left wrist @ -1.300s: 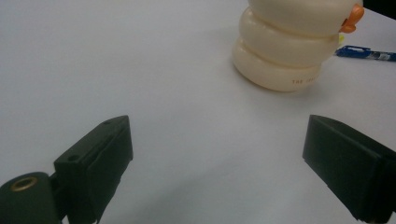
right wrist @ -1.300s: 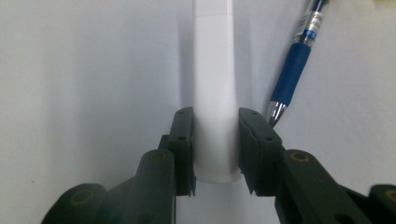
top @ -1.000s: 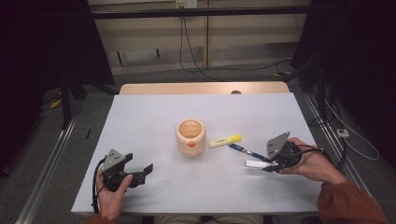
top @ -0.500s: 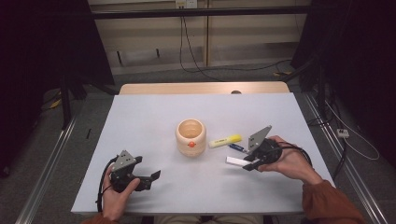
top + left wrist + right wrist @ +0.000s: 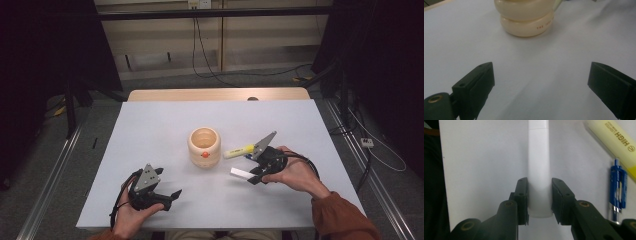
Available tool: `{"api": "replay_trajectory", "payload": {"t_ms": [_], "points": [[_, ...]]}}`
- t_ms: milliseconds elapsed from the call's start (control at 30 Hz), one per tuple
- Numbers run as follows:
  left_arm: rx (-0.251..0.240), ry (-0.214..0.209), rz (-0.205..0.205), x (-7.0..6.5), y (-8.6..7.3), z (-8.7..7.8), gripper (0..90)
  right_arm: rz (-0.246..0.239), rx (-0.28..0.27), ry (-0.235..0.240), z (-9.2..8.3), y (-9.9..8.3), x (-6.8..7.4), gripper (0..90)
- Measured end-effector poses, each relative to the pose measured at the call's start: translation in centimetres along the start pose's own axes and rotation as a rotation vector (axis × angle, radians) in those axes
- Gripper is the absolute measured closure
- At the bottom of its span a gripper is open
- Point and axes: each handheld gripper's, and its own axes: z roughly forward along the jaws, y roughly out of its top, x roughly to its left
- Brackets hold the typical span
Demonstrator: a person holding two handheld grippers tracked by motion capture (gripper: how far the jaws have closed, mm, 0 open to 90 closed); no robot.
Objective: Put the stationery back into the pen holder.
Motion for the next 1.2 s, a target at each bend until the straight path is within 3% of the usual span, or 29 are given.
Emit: {"api": "replay_trajectory", "payload": {"t_ms": [300,500,633,733,833,1000,1200], "points": [[0.042,-0.017,0.127,-1.5,0.8,0.7,7.1,-0.011,0.025,0.025,1.1,1.7,0.5,68.0],[0.075,-0.031,0.199,-2.5,2.0,0.9,8.4,-0.062,0.043,0.027,1.8,2.6,1.0,68.0],[0.09,-0.019,0.281,-3.2,2.8,1.3,8.2,-0.086,0.048,0.029,2.2,3.1,1.2,68.0],[0.1,-0.007,0.332,-3.5,3.1,1.5,8.2,-0.078,0.054,0.033,2.3,3.6,1.4,68.0],[0.093,0.044,0.416,-3.9,3.6,1.7,8.7,-0.083,0.057,0.043,2.6,4.0,1.5,68.0],[0.087,0.077,0.475,-4.4,4.2,2.2,10.6,-0.074,0.057,0.061,2.7,4.6,1.6,68.0],[0.11,0.091,0.6,-5.6,5.3,2.8,12.4,-0.059,0.052,0.074,2.7,5.2,1.7,68.0]]}}
